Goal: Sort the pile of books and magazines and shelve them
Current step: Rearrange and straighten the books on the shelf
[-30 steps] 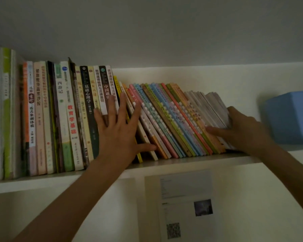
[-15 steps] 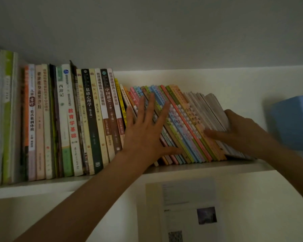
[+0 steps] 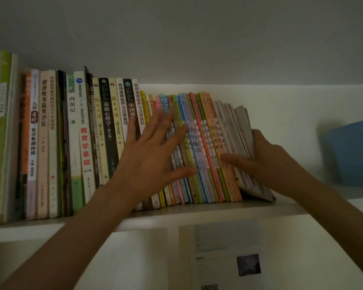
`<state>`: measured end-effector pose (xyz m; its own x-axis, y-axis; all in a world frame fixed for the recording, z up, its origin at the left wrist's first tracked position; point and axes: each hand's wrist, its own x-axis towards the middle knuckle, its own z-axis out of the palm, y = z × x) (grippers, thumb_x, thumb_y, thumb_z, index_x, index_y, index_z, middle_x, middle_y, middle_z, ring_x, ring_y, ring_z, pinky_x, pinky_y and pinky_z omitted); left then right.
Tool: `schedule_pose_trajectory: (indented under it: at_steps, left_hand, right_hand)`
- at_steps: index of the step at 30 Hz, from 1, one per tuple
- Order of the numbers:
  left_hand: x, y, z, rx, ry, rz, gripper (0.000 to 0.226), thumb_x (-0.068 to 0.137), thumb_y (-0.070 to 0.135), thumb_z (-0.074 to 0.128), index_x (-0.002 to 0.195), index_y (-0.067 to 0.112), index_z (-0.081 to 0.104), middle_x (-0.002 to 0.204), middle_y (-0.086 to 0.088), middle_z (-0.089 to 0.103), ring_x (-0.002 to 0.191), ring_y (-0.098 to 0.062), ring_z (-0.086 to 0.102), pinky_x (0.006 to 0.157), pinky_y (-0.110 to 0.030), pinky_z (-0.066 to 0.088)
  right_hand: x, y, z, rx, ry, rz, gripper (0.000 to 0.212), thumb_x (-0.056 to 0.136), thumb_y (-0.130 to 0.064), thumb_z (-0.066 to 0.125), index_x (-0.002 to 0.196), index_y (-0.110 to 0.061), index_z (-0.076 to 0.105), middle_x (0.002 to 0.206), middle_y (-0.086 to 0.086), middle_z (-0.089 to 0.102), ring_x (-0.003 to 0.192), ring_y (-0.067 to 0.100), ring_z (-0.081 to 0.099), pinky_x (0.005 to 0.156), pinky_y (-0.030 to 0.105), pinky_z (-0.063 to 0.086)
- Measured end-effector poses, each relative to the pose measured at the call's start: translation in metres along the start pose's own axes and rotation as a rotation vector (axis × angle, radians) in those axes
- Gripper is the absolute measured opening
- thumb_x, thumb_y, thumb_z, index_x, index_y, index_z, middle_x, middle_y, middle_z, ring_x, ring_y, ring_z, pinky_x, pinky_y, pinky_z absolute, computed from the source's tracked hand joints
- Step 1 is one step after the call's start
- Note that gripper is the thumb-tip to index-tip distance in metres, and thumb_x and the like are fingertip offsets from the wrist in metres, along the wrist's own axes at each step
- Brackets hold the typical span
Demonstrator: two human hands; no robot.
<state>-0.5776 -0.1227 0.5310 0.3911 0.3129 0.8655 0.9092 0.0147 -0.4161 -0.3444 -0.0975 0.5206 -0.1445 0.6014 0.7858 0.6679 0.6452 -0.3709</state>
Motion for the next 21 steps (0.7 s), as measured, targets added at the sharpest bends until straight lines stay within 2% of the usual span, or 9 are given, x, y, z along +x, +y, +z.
schedule_pose_trajectory:
  at_steps: [2,4,6,9,12,14,17,19,21]
  left_hand:
    - [-0.008,0.003,0.005,0.002,0.045,-0.074,0.09,0.074,0.081,0.02,0.146,0.028,0.023,0.156,-0.01,0.012,0.143,-0.031,0.004,0.104,-0.062,-0.004]
    - [-0.013,0.003,0.01,0.061,0.036,-0.08,0.096,0.071,0.085,0.018,0.146,0.027,0.025,0.155,-0.011,0.015,0.142,-0.035,0.007,0.102,-0.065,-0.001]
    - [-0.012,0.001,0.011,0.103,0.029,-0.063,0.101,0.066,0.088,0.017,0.147,0.026,0.025,0.155,-0.011,0.017,0.141,-0.037,0.01,0.102,-0.067,-0.001]
    - [-0.009,0.001,0.01,0.114,0.009,0.011,0.1,0.065,0.085,0.022,0.144,0.025,0.031,0.153,-0.009,0.024,0.141,-0.034,0.017,0.103,-0.067,0.003]
    - [-0.009,0.007,0.009,0.101,-0.035,0.08,0.099,0.068,0.085,0.021,0.143,0.021,0.035,0.149,-0.007,0.033,0.137,-0.032,0.031,0.105,-0.067,0.007]
    - [-0.008,0.01,0.008,0.08,-0.055,0.055,0.099,0.069,0.085,0.019,0.144,0.021,0.032,0.149,-0.008,0.033,0.135,-0.03,0.035,0.104,-0.066,0.005]
    - [0.002,0.014,-0.001,0.05,-0.022,0.025,0.099,0.07,0.085,0.02,0.147,0.024,0.019,0.154,-0.011,0.02,0.14,-0.029,0.025,0.101,-0.062,0.0]
    - [0.02,0.015,-0.004,-0.008,0.036,0.005,0.102,0.07,0.084,0.027,0.149,0.025,0.001,0.157,-0.009,-0.003,0.144,-0.024,0.004,0.103,-0.054,-0.01]
    - [0.043,0.018,-0.003,-0.087,0.057,-0.053,0.104,0.071,0.08,0.033,0.148,0.023,-0.006,0.157,-0.006,-0.013,0.144,-0.022,-0.009,0.108,-0.046,-0.014]
  right_hand:
    - [0.002,0.005,-0.001,0.058,-0.066,-0.054,0.116,0.06,-0.064,0.063,0.147,-0.029,-0.004,0.125,-0.007,0.045,0.097,0.008,0.057,0.087,0.03,0.051]
    - [0.005,0.007,0.0,0.054,-0.09,-0.118,0.134,0.051,-0.066,0.067,0.142,-0.036,-0.026,0.15,-0.004,0.025,0.123,0.012,0.044,0.106,0.038,0.039]
    - [0.007,0.007,0.001,0.033,-0.137,-0.124,0.134,0.052,-0.059,0.068,0.137,-0.035,-0.034,0.152,-0.004,0.023,0.111,0.002,0.047,0.101,0.023,0.035]
    - [0.009,0.005,0.003,-0.016,-0.153,-0.107,0.132,0.053,-0.055,0.066,0.133,-0.036,-0.037,0.145,-0.002,0.037,0.088,-0.003,0.05,0.086,0.017,0.038]
    - [0.011,0.01,0.0,0.05,-0.23,-0.128,0.13,0.056,-0.051,0.067,0.13,-0.039,-0.039,0.129,-0.03,0.03,0.082,-0.013,0.052,0.079,0.003,0.039]
    - [0.011,0.017,-0.007,0.165,-0.293,-0.138,0.126,0.06,-0.044,0.069,0.135,-0.042,-0.032,0.115,-0.045,0.021,0.091,-0.022,0.051,0.078,0.0,0.043]
    - [0.008,0.031,-0.019,0.314,-0.367,-0.146,0.119,0.065,-0.03,0.072,0.139,-0.05,-0.019,0.125,-0.042,0.025,0.106,-0.023,0.046,0.079,0.005,0.047]
    - [0.008,0.036,-0.022,0.31,-0.417,-0.135,0.12,0.066,-0.025,0.073,0.137,-0.053,-0.02,0.126,-0.042,0.024,0.108,-0.023,0.045,0.079,0.004,0.046]
    - [0.01,0.039,-0.021,0.25,-0.443,-0.131,0.122,0.066,-0.027,0.072,0.133,-0.053,-0.026,0.121,-0.048,0.017,0.105,-0.029,0.041,0.082,0.002,0.044]
